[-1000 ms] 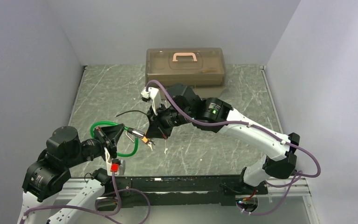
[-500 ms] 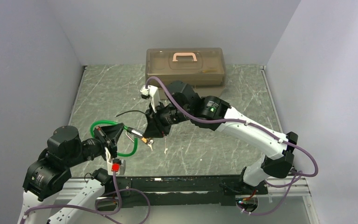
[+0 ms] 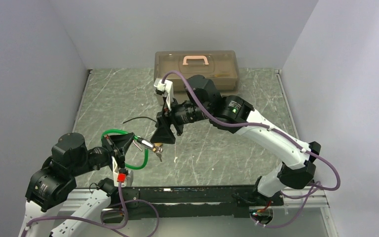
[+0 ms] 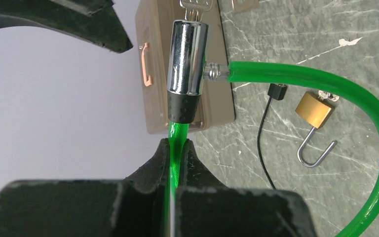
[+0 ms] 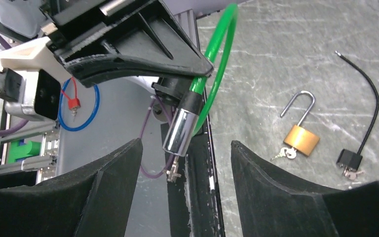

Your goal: Unlock with the key

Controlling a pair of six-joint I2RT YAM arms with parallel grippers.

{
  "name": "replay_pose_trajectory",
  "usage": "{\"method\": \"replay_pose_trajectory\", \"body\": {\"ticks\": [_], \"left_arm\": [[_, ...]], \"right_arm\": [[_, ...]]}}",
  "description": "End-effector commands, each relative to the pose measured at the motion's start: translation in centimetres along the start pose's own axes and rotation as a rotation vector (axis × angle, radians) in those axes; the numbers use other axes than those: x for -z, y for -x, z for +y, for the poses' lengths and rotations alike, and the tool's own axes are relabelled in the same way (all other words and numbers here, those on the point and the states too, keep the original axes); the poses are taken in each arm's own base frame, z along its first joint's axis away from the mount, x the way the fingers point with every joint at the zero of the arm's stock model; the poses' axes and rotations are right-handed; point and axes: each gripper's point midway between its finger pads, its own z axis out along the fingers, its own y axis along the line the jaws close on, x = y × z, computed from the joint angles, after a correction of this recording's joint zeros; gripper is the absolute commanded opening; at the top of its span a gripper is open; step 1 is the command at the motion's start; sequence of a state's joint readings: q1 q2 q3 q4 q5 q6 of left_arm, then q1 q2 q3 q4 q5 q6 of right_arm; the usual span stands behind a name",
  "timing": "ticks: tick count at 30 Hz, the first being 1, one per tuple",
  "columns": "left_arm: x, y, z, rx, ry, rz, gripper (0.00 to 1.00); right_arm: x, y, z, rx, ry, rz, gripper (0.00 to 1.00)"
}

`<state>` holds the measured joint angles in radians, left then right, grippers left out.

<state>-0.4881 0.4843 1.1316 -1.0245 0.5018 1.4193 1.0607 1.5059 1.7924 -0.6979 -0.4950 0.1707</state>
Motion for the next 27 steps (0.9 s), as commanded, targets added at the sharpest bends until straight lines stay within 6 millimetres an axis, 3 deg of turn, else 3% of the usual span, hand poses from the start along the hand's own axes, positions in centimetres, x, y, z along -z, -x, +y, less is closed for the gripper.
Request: {"method": "replay_pose_trajectory", "body": {"ticks": [1, 8, 16, 20, 25, 26, 27], "left_arm": [[0.0, 1.1, 1.5, -0.025, 0.038, -0.049, 0.0], [-0.2, 1.1, 1.9, -0.036, 0.047, -0.055, 0.0], [-0.3, 1.0, 2.5, -0.033, 0.053, -0.05, 0.0], [-0.3, 0.9, 3.0, -0.01, 0.065, -0.041, 0.0], [-0.5, 0.9, 3.4, 0.079, 0.068, -0.046, 0.01], [-0.5, 1.1, 3.4, 0.11, 0.064, -0.056, 0.07], [-0.5, 1.4, 3.5, 0.147, 0.064, -0.069, 0.24]], "right_arm": [[-0.4, 2.0, 1.4, 0.058, 0.082, -0.031, 0.68], [-3.1, 0.4, 0.4, 0.035, 0.069, 0.05, 0.67], [-4.5, -1.1, -0.9, 0.024, 0.015, 0.105, 0.59], [-4.6, -1.2, -0.6, 0.034, 0.031, 0.103, 0.41], [-3.9, -0.5, -0.2, 0.071, 0.039, 0.063, 0.08], [-3.6, -0.3, -0.1, 0.085, 0.039, 0.054, 0.0], [-3.1, 0.0, 0.1, 0.102, 0.037, 0.038, 0.0]]}}
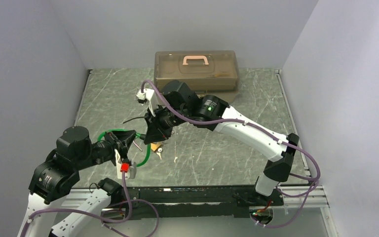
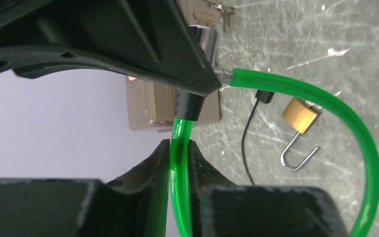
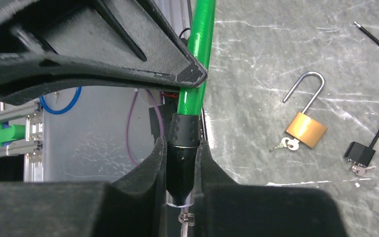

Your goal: Unlock with the key

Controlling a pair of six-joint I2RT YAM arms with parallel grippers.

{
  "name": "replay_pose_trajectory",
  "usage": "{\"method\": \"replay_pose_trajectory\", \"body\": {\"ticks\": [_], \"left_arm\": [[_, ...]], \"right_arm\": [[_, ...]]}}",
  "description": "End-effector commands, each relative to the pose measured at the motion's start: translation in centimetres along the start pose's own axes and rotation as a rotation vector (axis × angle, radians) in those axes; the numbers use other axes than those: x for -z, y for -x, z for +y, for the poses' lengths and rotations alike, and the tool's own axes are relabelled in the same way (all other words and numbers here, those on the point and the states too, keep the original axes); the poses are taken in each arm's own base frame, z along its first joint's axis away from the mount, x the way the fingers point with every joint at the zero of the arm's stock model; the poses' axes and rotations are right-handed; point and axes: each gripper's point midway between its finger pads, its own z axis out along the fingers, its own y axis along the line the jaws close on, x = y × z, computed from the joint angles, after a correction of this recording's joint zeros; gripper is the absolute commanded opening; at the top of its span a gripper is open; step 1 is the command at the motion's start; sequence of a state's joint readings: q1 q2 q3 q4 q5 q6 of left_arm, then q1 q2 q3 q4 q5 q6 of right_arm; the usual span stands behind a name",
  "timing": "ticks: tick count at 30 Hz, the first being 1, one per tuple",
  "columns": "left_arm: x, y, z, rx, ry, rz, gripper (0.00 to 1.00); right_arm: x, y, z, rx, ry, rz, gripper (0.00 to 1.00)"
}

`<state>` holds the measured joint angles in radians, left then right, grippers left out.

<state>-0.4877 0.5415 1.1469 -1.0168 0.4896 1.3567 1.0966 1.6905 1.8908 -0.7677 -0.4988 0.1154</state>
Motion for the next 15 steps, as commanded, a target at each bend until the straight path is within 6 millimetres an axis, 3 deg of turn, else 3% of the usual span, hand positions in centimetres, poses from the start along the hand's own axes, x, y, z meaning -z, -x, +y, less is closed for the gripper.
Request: {"method": "replay_pose_trajectory", "body": {"ticks": [1, 2, 3, 4, 10, 15], "left_arm": [[0.5, 2.7, 3.1, 0.116, 0.081, -0.105, 0.46], [0.6, 3.0, 2.8, 0.164, 0.065, -0.122, 0.75], [0.5, 3.5, 2.5, 0.216, 0.041, -0.141, 0.89], [0.4, 3.8, 1.9, 0.287, 0.005, -0.154, 0.97], [-0.8, 5.9, -0.6, 0.58, -0.166, -0.247, 0.99], [-1.8, 6.2, -1.3, 0.683, -0.22, -0.273, 0.99]], "right_arm": [[2.7, 2.8, 2.0, 0.128, 0.015, -0.128, 0.0], [3.2, 2.9, 2.1, 0.146, 0.014, -0.142, 0.0], [3.6, 3.1, 2.4, 0.164, 0.013, -0.156, 0.0], [4.0, 3.1, 2.4, 0.176, 0.01, -0.164, 0.0], [5.9, 2.2, 2.9, 0.245, -0.005, -0.172, 0.0], [7.0, 1.1, 3.5, 0.264, -0.001, -0.16, 0.0]]}}
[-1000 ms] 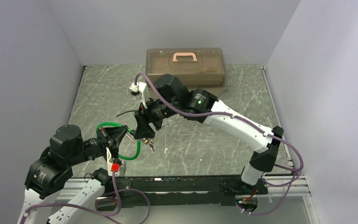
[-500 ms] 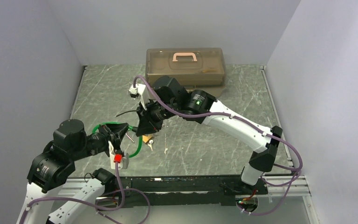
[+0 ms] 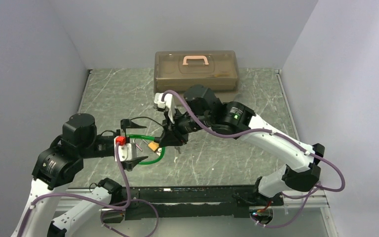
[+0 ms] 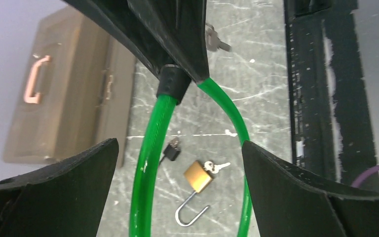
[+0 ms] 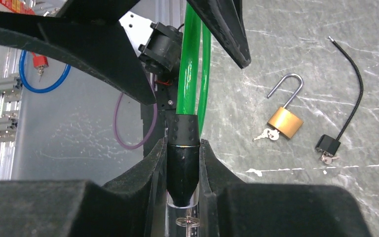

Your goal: Unlock with the key

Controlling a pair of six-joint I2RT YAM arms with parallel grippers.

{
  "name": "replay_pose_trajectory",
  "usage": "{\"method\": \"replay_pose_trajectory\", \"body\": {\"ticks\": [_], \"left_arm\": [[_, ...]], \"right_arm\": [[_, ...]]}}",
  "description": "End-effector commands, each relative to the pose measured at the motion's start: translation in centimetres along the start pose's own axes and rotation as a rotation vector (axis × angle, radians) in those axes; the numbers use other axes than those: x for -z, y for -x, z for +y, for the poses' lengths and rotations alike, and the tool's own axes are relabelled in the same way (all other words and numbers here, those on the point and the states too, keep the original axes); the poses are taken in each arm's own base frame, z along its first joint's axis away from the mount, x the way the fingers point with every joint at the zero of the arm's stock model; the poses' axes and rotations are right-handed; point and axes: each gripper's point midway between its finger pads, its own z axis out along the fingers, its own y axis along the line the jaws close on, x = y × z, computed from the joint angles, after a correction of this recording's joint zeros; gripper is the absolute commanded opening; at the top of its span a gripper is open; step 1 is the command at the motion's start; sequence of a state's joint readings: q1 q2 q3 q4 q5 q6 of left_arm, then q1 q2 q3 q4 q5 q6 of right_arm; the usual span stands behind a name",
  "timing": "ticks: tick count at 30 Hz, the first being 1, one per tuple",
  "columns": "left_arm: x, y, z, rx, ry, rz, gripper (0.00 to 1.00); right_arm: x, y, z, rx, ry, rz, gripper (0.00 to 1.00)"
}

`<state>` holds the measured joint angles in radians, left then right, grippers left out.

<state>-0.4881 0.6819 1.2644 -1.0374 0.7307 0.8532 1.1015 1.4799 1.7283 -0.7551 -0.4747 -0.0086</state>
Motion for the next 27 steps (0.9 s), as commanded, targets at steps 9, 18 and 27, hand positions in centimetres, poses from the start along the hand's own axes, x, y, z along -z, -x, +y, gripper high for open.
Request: {"method": "replay_pose_trajectory", "body": {"ticks": [9, 18, 27], "left_arm": [[-1.9, 1.8, -0.3, 0.237, -0.092, -0.099, 0.8], [-2.1, 1.1, -1.0, 0.252, -0.124, -0.077, 0.29], [-1.9, 1.5, -0.5, 0.263, -0.086, -0.091, 0.68]], "right_arm": [[1.4, 1.5, 1.5, 0.163, 0.0, -0.026, 0.0], [1.0, 2.4, 1.5, 0.212, -0.004, -0.017, 0.0], [-0.7, 2.0, 2.1, 0.24, 0.005, 0.044, 0.0]]}}
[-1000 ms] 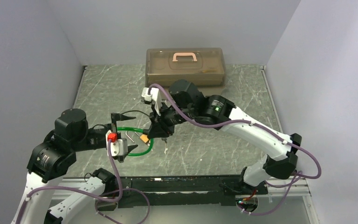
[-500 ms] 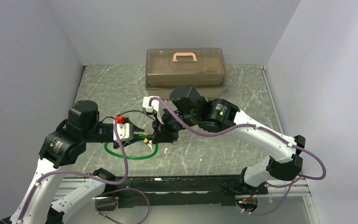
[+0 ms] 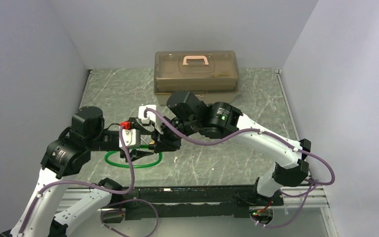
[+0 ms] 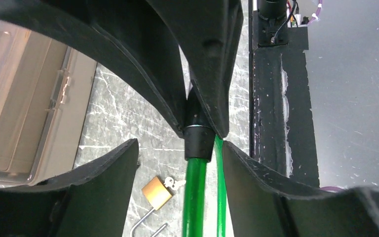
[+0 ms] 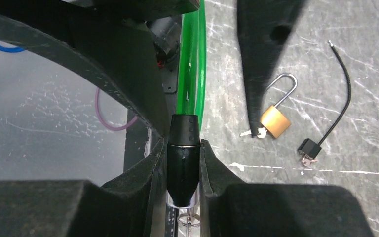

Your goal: Unlock with the key

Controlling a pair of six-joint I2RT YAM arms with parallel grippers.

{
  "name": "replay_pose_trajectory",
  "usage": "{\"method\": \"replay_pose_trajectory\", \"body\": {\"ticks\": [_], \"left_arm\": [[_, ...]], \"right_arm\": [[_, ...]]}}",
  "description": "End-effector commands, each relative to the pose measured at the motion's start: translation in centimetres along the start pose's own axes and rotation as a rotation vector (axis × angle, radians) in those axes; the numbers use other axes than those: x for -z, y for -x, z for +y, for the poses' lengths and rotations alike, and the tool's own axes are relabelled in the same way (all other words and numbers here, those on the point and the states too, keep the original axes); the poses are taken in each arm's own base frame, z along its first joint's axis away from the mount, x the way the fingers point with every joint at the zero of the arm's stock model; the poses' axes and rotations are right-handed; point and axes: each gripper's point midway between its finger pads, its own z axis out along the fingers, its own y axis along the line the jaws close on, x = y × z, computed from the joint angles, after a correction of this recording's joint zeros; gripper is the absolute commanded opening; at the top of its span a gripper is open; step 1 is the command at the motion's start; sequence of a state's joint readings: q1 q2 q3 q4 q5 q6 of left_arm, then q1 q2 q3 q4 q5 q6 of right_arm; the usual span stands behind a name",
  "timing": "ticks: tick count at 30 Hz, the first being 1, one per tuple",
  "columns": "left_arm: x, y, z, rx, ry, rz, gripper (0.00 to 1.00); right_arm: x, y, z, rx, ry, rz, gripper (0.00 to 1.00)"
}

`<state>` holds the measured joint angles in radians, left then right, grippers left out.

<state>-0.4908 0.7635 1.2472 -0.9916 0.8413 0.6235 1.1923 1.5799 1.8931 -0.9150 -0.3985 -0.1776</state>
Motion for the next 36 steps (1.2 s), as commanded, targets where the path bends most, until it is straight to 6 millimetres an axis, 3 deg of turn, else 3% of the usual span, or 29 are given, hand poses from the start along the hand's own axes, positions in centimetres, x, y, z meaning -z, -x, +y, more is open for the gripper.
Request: {"method": "replay_pose_trajectory", "body": {"ticks": [1, 5, 8, 14, 19, 22, 28, 32, 36], "left_arm": [[0.4, 1.2, 0.0, -0.006, 0.019, -0.04, 0.72], [0.8, 0.4, -0.6, -0.025, 0.022, -0.008, 0.81], [1.1, -0.3, -0.8, -0.026, 0.007, 0.035, 0.94], [1.1, -0.5, -0.7, -0.021, -0.031, 0.08, 0.9], [1.1, 0.3, -0.7, -0.034, -0.042, 0.059, 0.77], [1.2, -0.2, -0.8, -0.03, -0.038, 0.073, 0.69], [1.3, -1.1, -1.6, -0.028, -0.039, 0.077, 0.63], [1.0, -0.9, -1.5, -0.02, -0.042, 0.058, 0.37], [0.6, -1.1, -1.5, -0.001, -0.048, 0.041, 0.35]], "right_arm": [[0.8, 2.3, 0.3, 0.067, -0.015, -0.058, 0.0], [0.8, 2.1, 0.3, 0.066, -0.018, -0.063, 0.0], [0.6, 1.8, 0.3, 0.059, -0.014, -0.059, 0.0], [0.3, 1.3, 0.6, 0.047, -0.014, -0.044, 0.0], [0.6, 1.2, 0.6, 0.048, -0.024, -0.043, 0.0], [1.0, 1.4, 0.5, 0.059, -0.038, -0.048, 0.0], [1.7, 2.0, 0.7, 0.066, -0.051, -0.088, 0.0], [1.8, 2.4, 1.1, 0.067, -0.035, -0.111, 0.0], [1.7, 2.9, 1.5, 0.065, -0.017, -0.138, 0.0]]}}
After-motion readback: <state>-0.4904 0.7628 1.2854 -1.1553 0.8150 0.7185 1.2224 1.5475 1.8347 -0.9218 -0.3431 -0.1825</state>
